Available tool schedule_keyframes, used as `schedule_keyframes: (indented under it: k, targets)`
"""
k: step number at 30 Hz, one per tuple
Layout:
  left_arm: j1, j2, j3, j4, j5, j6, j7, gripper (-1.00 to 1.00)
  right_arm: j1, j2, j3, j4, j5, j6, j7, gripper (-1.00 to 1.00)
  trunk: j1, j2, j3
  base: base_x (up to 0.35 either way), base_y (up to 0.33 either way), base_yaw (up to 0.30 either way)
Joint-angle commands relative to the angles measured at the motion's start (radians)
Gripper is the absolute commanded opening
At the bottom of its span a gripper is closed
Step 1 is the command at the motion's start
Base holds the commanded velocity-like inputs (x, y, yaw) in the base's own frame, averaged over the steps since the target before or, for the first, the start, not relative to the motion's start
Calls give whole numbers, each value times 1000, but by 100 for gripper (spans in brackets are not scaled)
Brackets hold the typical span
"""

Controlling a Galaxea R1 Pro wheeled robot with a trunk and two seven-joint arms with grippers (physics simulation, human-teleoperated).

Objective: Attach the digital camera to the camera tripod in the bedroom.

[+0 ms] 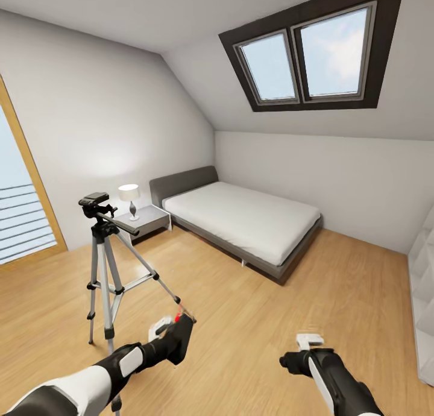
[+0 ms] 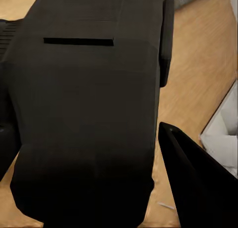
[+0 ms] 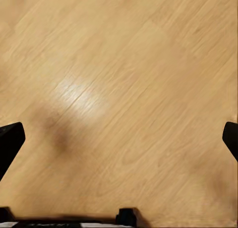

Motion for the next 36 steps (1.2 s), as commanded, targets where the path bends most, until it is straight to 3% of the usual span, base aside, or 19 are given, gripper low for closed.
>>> schedule_keyframes:
  k: [1, 4, 8, 15, 21, 29, 36]
  targets:
    - [0, -1, 1, 9, 7, 5, -3, -100, 0, 0, -3, 33, 9, -14, 2, 100, 0, -1, 0, 0, 0, 0]
    - [5, 1, 1, 25, -6, 6, 5, -100, 0, -1, -3, 120, 10, -65, -25, 100, 0, -1, 0, 0, 0, 0]
    - [73, 3, 1, 38, -39, 5, 76, -100, 0, -2, -2, 324, 10, -205, -98, 100, 0, -1, 0, 0, 0, 0]
    - [118, 3, 1, 41, -79, 5, 135, -100, 0, -4, 1, 525, 9, -332, -123, 100, 0, -1, 0, 0, 0, 0]
    - [196, 4, 1, 41, -98, 5, 167, -100, -1, -4, 3, 704, 9, -480, -127, 100, 0, -1, 0, 0, 0, 0]
    - [293, 18, 0, 41, -102, -20, 181, -100, -11, -24, 3, 748, 7, -546, -128, 100, 0, -1, 0, 0, 0, 0]
    - [394, 31, 0, 42, -102, -140, 183, -100, 30, -28, 2, 755, 3, -560, -128, 100, 0, -1, 0, 0, 0, 0]
